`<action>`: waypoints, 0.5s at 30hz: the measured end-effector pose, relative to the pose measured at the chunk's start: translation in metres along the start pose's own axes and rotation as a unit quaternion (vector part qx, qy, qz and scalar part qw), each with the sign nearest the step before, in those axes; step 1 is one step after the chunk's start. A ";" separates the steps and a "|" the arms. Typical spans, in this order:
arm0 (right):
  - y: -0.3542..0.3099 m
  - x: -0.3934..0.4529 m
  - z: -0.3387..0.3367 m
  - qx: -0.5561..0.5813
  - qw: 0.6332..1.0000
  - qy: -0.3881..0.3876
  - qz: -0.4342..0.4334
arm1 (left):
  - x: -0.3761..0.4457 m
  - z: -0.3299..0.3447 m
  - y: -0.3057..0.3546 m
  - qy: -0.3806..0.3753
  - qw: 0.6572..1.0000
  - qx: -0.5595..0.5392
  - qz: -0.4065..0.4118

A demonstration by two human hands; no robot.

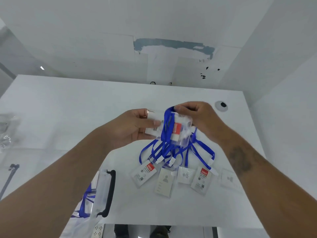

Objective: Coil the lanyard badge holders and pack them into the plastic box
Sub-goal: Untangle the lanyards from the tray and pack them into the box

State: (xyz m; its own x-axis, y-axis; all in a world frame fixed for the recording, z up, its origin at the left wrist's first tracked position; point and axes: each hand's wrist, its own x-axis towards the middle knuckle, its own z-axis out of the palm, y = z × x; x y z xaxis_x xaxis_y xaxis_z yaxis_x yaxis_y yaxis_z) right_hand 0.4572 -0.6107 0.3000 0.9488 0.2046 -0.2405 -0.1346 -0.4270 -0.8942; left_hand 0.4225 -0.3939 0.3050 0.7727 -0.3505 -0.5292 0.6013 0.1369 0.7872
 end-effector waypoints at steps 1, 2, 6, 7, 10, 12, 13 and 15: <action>0.010 -0.003 0.008 -0.002 1.000 0.007 0.031 | -0.001 -0.001 0.001 0.008 0.999 -0.041 0.008; 0.017 -0.009 0.018 -0.026 0.998 0.000 0.058 | -0.001 -0.001 0.001 0.024 0.997 -0.072 0.016; 0.010 -0.048 0.064 -0.146 0.980 -0.123 0.055 | 0.003 -0.006 -0.005 0.148 0.985 -0.077 0.030; 0.003 -0.057 0.072 -0.202 0.967 -0.152 0.033 | 0.003 -0.010 -0.009 0.183 0.981 -0.053 0.030; -0.025 -0.065 0.074 -0.345 0.925 -0.153 -0.040 | -0.002 -0.020 -0.016 0.237 0.970 0.037 0.030; -0.043 -0.056 0.063 -0.383 0.915 -0.099 -0.077 | -0.010 -0.028 -0.017 0.236 0.969 0.064 0.032; -0.049 -0.049 0.058 -0.381 0.917 -0.069 -0.097 | -0.016 -0.032 -0.016 0.231 0.970 0.067 0.033; -0.057 -0.032 0.052 -0.333 0.934 -0.018 -0.130 | -0.027 -0.040 -0.013 0.216 0.974 0.061 0.034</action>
State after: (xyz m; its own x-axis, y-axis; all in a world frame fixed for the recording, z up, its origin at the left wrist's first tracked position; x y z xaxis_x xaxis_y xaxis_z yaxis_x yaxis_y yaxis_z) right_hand 0.4196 -0.5471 0.3393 0.9124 0.4031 -0.0712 0.3190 -0.8092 -0.4934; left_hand 0.4015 -0.3493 0.2964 0.8391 0.0811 -0.5379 0.5377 0.0256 0.8428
